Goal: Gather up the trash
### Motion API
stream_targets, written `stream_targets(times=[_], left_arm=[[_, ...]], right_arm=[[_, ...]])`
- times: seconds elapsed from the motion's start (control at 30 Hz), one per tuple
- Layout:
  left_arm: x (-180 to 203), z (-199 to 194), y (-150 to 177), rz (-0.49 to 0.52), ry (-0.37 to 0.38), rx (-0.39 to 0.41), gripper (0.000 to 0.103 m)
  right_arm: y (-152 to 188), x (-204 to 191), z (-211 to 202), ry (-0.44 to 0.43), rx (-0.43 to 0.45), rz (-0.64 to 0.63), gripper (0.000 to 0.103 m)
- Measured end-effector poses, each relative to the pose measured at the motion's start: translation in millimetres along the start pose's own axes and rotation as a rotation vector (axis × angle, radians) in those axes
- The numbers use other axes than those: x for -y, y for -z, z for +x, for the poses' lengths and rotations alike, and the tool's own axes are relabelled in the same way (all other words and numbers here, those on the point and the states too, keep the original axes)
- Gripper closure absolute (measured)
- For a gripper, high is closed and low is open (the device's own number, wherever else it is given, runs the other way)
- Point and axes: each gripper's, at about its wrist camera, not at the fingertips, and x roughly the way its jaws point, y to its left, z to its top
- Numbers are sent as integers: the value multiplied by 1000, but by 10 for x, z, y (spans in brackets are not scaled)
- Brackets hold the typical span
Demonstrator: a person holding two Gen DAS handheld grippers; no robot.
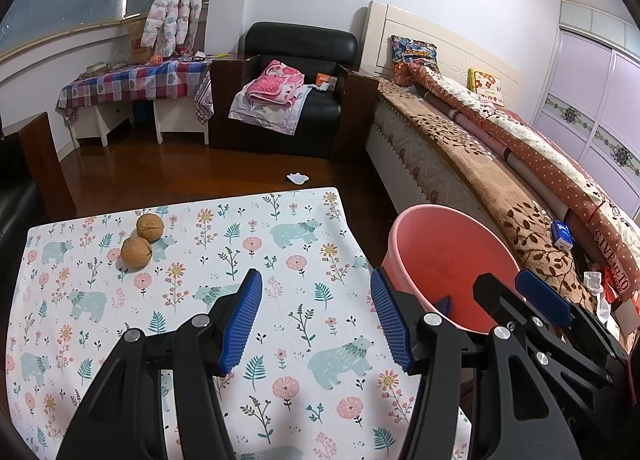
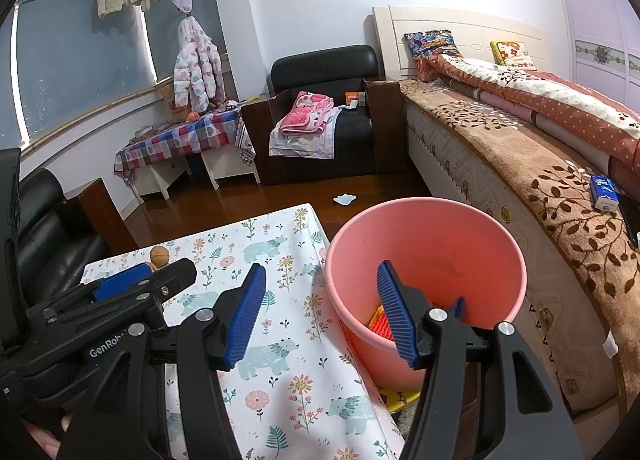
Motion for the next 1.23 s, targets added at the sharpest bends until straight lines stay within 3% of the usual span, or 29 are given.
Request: stream_targets(times=[1.23], left_arm=[[-98, 90, 40, -24, -9, -30, 47]], right_arm=[[147, 6, 124, 0, -28, -13, 45]])
